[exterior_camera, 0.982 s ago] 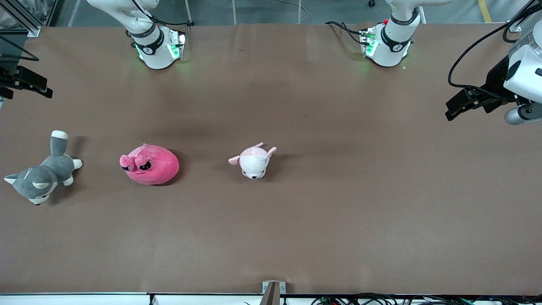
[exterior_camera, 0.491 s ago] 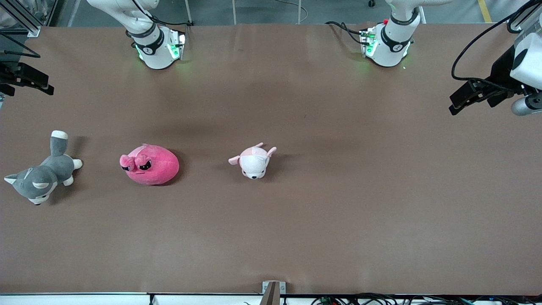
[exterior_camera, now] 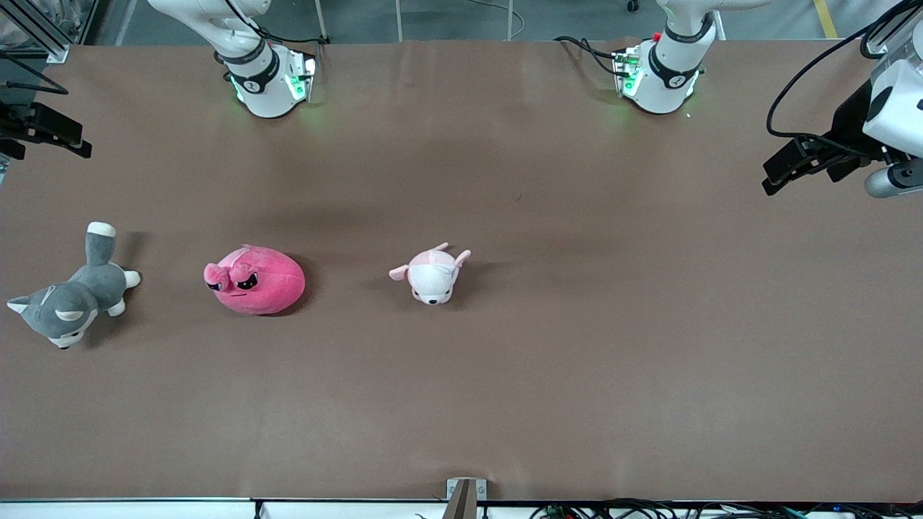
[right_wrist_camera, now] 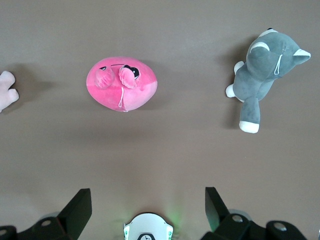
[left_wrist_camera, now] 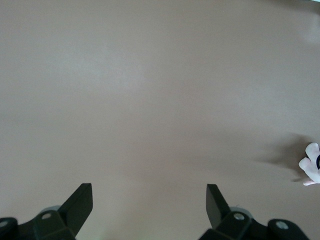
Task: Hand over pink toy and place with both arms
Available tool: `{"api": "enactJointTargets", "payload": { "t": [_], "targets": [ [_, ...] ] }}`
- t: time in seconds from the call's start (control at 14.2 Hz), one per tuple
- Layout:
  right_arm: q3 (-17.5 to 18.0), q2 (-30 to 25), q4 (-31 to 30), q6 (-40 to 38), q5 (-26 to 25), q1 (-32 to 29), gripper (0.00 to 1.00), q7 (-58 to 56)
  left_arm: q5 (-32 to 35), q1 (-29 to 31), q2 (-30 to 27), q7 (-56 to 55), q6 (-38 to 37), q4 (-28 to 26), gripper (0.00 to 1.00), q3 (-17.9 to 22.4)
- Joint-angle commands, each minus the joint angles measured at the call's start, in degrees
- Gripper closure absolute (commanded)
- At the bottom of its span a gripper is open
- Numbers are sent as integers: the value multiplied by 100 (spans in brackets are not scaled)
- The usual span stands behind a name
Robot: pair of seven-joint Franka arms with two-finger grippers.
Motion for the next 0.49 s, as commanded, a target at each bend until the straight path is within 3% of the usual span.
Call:
{"api": "enactJointTargets", "payload": {
  "t": [0.0, 0.28, 0.42],
  "targets": [
    [65, -222, -214, 45, -63, -17, 0, -41, 98, -27, -116, 139, 30, -103, 0, -7],
    [74, -318, -293, 141, -54, 53, 0, -32, 476, -36, -177, 1532, 4, -121, 0, -139],
    [65, -353, -302, 177, -54, 44, 0, -32, 468, -36, -326, 1668, 4, -287, 0, -148]
  ]
}}
